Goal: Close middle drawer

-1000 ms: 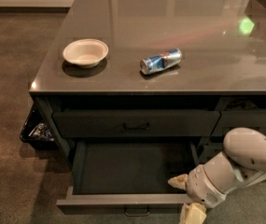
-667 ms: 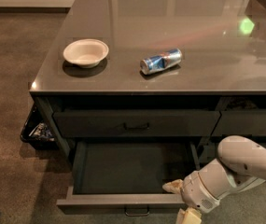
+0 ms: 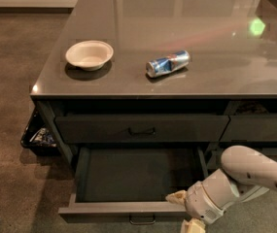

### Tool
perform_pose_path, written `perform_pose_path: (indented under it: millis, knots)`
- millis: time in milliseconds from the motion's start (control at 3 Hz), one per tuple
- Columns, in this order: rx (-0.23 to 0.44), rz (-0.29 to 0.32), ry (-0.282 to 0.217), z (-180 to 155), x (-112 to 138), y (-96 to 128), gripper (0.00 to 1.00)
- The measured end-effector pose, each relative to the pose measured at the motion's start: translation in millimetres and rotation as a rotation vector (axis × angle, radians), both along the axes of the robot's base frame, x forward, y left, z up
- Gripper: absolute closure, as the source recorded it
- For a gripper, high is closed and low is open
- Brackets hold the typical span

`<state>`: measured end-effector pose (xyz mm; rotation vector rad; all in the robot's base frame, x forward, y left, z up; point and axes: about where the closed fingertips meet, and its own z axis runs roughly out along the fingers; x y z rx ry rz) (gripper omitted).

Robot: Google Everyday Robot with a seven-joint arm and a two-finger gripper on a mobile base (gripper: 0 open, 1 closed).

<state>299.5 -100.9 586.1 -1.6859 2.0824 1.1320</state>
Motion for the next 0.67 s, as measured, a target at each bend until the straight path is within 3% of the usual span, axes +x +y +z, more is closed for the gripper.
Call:
perform_pose_path:
  millis: [667]
  knots:
    - [0.106,0.021,-0.042,-62,-4,8,0.00]
